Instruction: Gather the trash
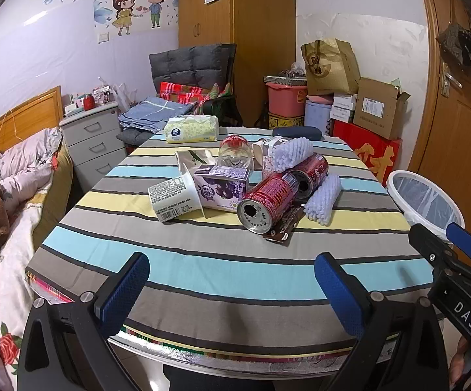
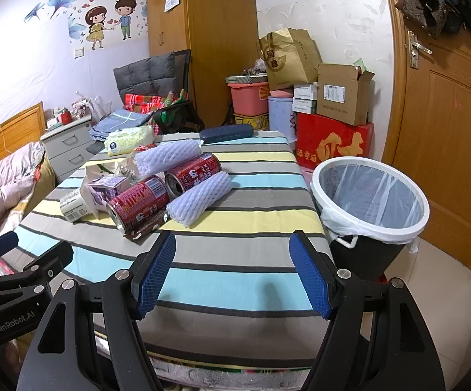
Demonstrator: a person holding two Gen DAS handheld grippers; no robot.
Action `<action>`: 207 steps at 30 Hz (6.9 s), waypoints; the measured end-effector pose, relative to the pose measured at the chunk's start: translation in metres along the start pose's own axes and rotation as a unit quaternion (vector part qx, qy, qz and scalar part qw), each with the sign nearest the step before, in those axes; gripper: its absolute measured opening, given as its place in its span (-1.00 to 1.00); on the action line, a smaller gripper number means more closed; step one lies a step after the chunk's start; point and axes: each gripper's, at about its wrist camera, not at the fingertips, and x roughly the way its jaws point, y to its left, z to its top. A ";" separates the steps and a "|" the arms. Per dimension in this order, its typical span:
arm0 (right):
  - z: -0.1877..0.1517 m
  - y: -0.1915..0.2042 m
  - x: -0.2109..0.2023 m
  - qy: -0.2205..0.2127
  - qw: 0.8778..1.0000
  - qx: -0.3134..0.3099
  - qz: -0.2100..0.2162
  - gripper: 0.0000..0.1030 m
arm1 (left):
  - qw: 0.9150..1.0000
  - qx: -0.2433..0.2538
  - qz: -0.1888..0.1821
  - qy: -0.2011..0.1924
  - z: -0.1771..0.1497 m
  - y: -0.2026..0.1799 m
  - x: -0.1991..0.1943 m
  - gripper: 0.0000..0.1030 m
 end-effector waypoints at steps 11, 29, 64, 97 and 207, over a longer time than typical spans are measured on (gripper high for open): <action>0.000 0.000 -0.001 0.000 1.000 0.000 0.000 0.43 | 1.000 -0.001 0.000 -0.001 0.000 0.000 -0.001 1.00; 0.000 0.002 -0.001 -0.001 1.000 -0.003 -0.002 0.43 | 1.000 -0.001 0.001 0.000 0.000 0.001 0.000 1.00; 0.031 0.012 0.113 0.101 0.993 0.061 0.032 0.43 | 0.999 -0.016 -0.008 0.040 0.063 0.103 0.115 1.00; 0.039 -0.006 0.122 0.140 0.989 0.043 0.011 -0.52 | 0.983 0.083 -0.136 0.092 0.078 0.085 0.168 0.40; 0.050 -0.192 0.066 0.093 0.989 0.094 -0.064 0.00 | 0.956 0.112 -0.266 0.058 0.105 -0.217 0.115 0.48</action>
